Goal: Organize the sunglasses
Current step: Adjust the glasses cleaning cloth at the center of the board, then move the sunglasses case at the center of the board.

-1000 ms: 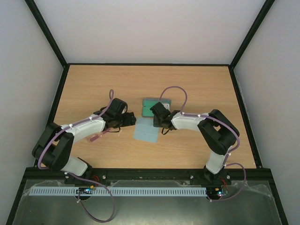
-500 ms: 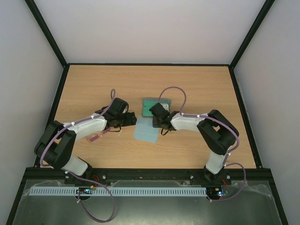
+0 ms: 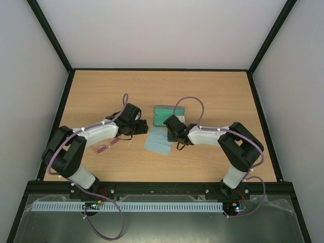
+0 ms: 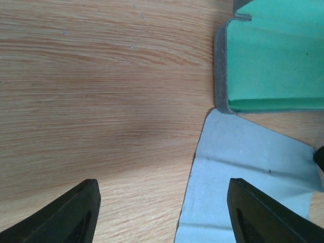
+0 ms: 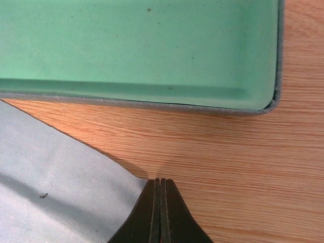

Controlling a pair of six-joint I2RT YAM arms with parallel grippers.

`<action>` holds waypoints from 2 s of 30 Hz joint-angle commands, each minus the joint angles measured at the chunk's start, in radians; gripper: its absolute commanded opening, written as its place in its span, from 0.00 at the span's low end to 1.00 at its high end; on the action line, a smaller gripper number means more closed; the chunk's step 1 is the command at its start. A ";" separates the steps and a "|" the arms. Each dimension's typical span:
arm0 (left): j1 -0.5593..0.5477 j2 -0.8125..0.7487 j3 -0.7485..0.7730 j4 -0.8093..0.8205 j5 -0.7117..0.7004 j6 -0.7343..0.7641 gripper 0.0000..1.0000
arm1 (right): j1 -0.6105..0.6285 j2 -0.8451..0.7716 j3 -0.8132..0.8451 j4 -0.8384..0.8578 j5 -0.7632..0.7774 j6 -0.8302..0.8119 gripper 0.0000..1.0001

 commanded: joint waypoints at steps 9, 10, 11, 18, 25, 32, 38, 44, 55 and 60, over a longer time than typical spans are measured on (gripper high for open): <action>-0.028 0.155 0.152 -0.066 -0.072 0.098 0.54 | -0.011 0.050 0.070 -0.036 0.039 -0.010 0.01; -0.029 0.166 0.156 -0.063 -0.073 0.098 0.54 | -0.015 0.056 0.076 -0.032 0.037 -0.012 0.01; -0.032 0.174 0.160 -0.060 -0.079 0.098 0.57 | -0.018 0.063 0.080 -0.030 0.032 -0.013 0.01; -0.038 0.205 0.168 -0.043 -0.079 0.089 0.59 | -0.062 0.099 0.106 -0.024 0.015 -0.029 0.01; -0.037 0.208 0.181 -0.043 -0.084 0.078 0.60 | -0.097 0.129 0.142 -0.034 0.013 -0.065 0.01; -0.039 0.206 0.193 -0.047 -0.079 0.074 0.61 | -0.113 0.161 0.177 -0.037 0.005 -0.103 0.01; -0.041 0.223 0.203 -0.042 -0.070 0.073 0.61 | -0.113 0.144 0.161 -0.036 -0.008 -0.103 0.01; -0.050 0.282 0.241 -0.035 -0.069 0.073 0.61 | -0.113 0.116 0.129 -0.030 -0.015 -0.095 0.01; -0.048 0.362 0.323 -0.054 -0.090 0.082 0.61 | -0.113 0.107 0.127 -0.039 -0.018 -0.093 0.02; -0.039 0.380 0.347 -0.071 -0.102 0.087 0.62 | -0.113 0.107 0.131 -0.042 -0.013 -0.096 0.01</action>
